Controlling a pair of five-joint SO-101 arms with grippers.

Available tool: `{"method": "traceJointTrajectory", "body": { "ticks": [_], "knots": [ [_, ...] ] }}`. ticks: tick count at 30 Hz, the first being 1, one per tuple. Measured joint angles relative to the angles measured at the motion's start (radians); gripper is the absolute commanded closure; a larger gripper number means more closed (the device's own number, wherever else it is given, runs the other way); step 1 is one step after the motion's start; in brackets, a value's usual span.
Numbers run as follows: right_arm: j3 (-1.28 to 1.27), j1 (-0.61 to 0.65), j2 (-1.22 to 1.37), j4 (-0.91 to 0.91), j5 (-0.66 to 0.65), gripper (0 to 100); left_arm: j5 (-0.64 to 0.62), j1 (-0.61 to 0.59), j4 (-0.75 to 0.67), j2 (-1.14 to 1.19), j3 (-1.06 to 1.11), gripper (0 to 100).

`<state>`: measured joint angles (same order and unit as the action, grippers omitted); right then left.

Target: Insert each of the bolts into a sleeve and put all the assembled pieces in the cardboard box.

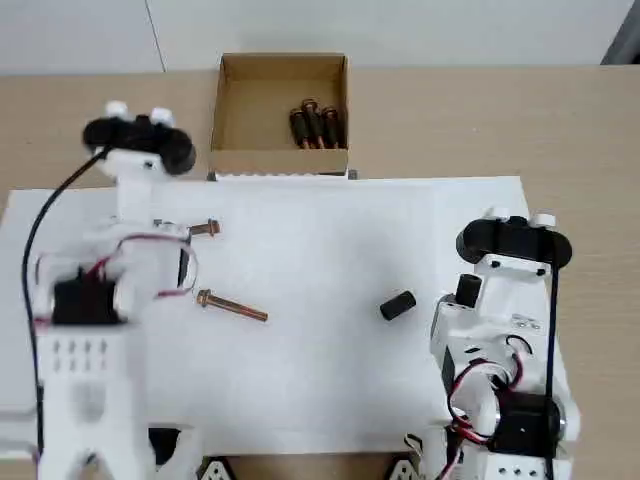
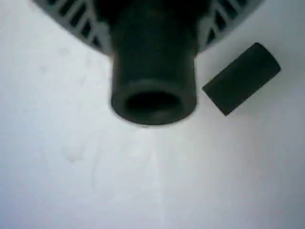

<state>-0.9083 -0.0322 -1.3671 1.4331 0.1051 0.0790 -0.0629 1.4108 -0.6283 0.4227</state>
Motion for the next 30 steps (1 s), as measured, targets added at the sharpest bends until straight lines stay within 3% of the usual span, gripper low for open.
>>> {"method": "traceJointTrajectory", "body": {
  "ticks": [7, 13, 23, 30],
  "knots": [
    [0.0, 0.0, 0.0, 0.0, 0.0, 99.6, 0.17, 0.0, 0.026, 0.342, -0.149, 99],
    [-0.005, 0.0, 0.0, -0.002, 0.0, 99.6, 0.448, 0.0, 0.029, 0.598, -0.347, 99],
    [-0.097, 0.0, -0.002, -0.031, 0.0, 99.6, 0.896, -0.011, 0.256, 0.977, -0.661, 99],
    [-0.098, 0.0, -0.002, -0.094, 0.0, 99.6, 1.059, -0.054, 0.307, 1.198, -0.919, 97]
  ]
}}
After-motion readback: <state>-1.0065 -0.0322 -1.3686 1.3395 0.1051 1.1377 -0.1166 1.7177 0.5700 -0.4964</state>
